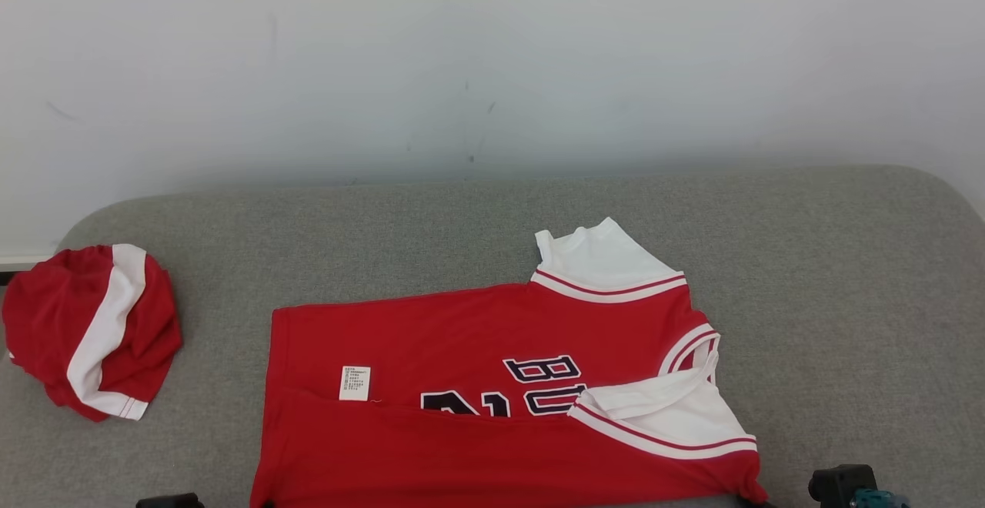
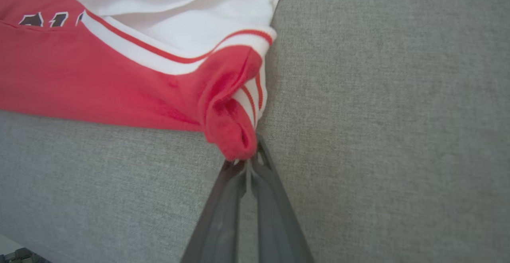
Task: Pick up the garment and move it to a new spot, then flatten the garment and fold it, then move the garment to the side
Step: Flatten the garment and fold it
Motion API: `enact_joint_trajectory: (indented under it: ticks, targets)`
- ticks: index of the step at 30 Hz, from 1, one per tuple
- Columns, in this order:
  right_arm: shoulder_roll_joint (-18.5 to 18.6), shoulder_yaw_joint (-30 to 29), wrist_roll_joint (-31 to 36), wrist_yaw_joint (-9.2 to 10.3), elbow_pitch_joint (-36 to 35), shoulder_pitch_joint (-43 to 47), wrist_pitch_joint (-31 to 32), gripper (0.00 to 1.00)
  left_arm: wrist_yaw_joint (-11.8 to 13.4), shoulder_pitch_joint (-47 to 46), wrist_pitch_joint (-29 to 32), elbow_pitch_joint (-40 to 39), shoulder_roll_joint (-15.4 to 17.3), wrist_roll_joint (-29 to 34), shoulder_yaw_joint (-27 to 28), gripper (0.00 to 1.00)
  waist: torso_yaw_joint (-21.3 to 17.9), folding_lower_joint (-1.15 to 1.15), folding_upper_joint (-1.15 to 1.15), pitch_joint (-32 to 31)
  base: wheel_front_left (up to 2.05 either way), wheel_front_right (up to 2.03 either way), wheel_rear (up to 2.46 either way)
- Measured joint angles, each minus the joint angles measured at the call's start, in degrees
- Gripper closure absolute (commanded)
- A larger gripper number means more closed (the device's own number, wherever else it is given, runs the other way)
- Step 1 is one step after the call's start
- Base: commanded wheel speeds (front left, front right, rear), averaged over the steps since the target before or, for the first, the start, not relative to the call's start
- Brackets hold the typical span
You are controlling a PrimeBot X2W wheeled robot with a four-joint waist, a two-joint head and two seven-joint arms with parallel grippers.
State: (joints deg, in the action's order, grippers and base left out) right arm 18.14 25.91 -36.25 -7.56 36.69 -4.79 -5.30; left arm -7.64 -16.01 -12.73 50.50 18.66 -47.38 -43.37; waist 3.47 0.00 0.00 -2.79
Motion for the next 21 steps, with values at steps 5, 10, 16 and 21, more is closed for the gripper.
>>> enact_joint_trajectory:
  ticks: [5, 10, 16, 21]
  targets:
    - [0.15, -0.11, -0.68, 0.00, -2.05, 0.97, 1.27, 1.00, 0.00, 0.31, 0.01, -0.31, 0.09, -0.13, 0.09, 1.00, 0.01, 0.00, 0.00, 0.02, 0.00, 0.00, 0.00]
    - [0.32, -0.15, -1.43, 0.09, -4.04, 1.92, 2.82, 0.00, 0.00, 0.37, 0.11, -0.33, 0.15, -0.54, 0.11, 0.28, 0.18, 0.01, 0.00, -0.03, 0.00, 0.00, 0.00]
    - [1.37, -2.75, -6.20, 0.09, -8.81, 3.67, 4.24, 0.00, 0.56, 1.20, 0.07, -1.38, 1.05, -0.91, 0.97, 0.00, 0.32, 0.01, 0.00, -0.11, 0.00, 0.00, 0.00]
    - [2.93, -3.87, -9.36, 0.09, -14.50, 6.02, 5.41, 0.00, 0.76, 2.00, -0.43, -4.04, 1.49, -1.22, 1.75, 0.00, 0.30, 0.00, 0.00, -0.10, 0.00, 0.00, 0.00]
